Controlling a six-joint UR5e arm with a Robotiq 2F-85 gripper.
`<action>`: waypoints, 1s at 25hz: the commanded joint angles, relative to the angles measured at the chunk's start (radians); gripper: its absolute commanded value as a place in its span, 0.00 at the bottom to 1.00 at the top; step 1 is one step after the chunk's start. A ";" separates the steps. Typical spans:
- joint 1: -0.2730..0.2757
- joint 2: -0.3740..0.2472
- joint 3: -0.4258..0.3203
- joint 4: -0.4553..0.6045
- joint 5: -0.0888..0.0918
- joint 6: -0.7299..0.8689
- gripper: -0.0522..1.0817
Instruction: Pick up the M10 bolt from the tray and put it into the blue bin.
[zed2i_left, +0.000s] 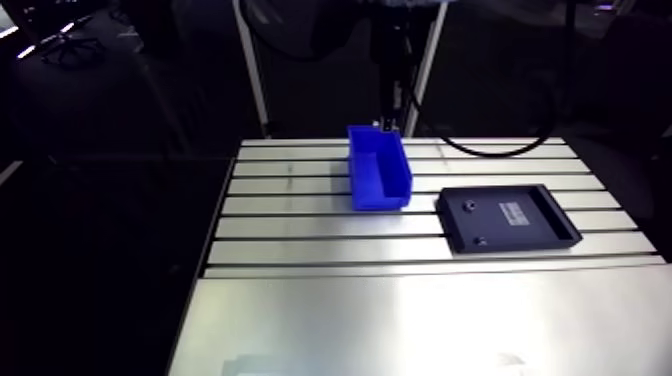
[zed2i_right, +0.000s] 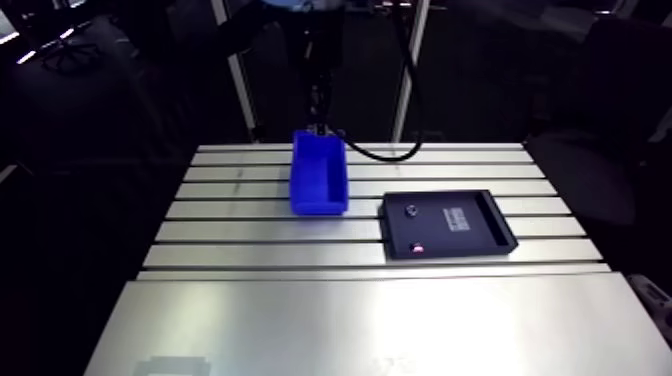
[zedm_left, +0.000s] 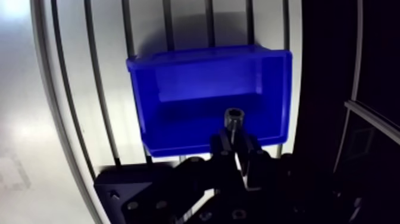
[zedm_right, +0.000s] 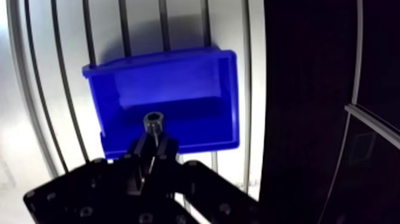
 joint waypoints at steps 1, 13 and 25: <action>0.003 0.042 0.005 -0.001 -0.002 0.007 0.91; 0.002 0.097 0.031 -0.044 -0.004 0.012 0.91; 0.000 0.134 0.057 -0.100 -0.007 0.018 0.91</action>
